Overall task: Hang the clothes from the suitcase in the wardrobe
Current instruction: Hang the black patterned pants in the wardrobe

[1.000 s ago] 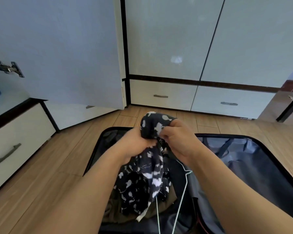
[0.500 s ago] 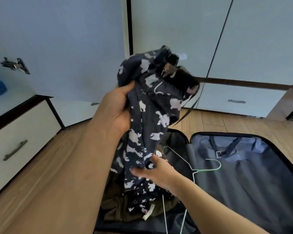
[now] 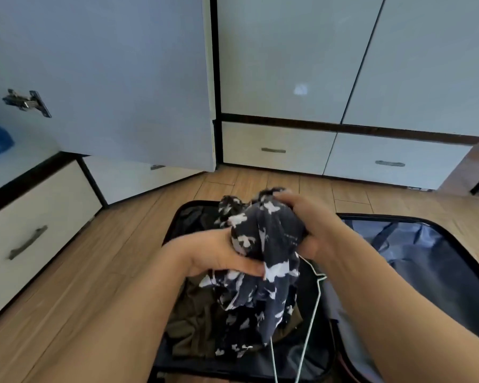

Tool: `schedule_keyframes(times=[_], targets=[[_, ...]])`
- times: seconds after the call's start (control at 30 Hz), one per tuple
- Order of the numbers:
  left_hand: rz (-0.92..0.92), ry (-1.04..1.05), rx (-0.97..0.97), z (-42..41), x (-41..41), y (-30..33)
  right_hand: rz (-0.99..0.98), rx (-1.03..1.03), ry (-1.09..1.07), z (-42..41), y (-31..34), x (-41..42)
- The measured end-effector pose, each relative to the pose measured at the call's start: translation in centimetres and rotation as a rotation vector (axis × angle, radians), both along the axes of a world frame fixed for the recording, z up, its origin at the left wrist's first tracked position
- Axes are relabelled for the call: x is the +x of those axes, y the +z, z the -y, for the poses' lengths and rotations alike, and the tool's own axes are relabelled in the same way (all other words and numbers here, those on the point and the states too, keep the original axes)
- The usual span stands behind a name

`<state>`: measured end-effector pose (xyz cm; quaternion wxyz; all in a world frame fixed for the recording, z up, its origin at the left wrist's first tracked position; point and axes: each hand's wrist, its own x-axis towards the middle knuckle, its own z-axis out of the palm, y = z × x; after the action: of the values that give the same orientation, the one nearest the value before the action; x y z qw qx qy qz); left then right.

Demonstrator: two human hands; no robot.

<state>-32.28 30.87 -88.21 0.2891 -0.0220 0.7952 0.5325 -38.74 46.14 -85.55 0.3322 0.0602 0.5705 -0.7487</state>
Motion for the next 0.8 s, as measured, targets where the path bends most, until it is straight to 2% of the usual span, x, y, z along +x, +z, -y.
schedule_keyframes(times=[0.1, 0.13, 0.23, 0.33, 0.4, 0.47, 0.53, 0.6, 0.67, 0.73, 0.8], targets=[[-0.131, 0.175, -0.209, -0.8, -0.6, -1.1, -0.148, -0.214, 0.037, -0.2, 1.0, -0.4], [-0.145, 0.282, -0.162, -0.7, -0.8, -0.9, -0.224, -0.216, 0.07, -0.3, 0.9, -0.4], [-0.154, 0.541, 0.31, 0.0, -1.3, 1.4, -0.423, -0.032, 0.244, -1.4, -0.1, 0.1], [-0.11, 0.725, 0.699, 0.3, -1.7, 3.4, -0.429, 0.232, 0.548, -2.1, -2.4, 0.6], [-0.059, 0.83, 0.834, 0.3, -1.9, 3.7, -0.416, 0.404, 0.515, -1.9, -3.6, 0.8], [-0.069, 0.924, 0.888, 0.6, -2.2, 3.1, -0.354, 0.451, 0.295, -1.5, -4.2, 0.7], [-0.043, 0.929, 0.762, 0.8, -1.9, 2.1, -0.179, 0.342, 0.089, -1.4, -4.2, 0.4], [0.021, 0.71, 0.494, 0.4, -1.4, 1.3, -0.025, 0.201, -0.008, -1.3, -3.6, 0.0], [0.089, 0.452, 0.303, -0.5, -1.0, 0.5, 0.078, 0.119, -0.023, -1.2, -3.3, -0.3], [0.096, 0.298, 0.178, -1.4, -1.1, -0.1, 0.084, 0.078, 0.022, -1.1, -3.2, -0.5], [-0.01, 0.3, 0.095, -1.8, -1.6, -0.5, -0.009, 0.043, 0.099, -1.5, -3.3, -0.6]])
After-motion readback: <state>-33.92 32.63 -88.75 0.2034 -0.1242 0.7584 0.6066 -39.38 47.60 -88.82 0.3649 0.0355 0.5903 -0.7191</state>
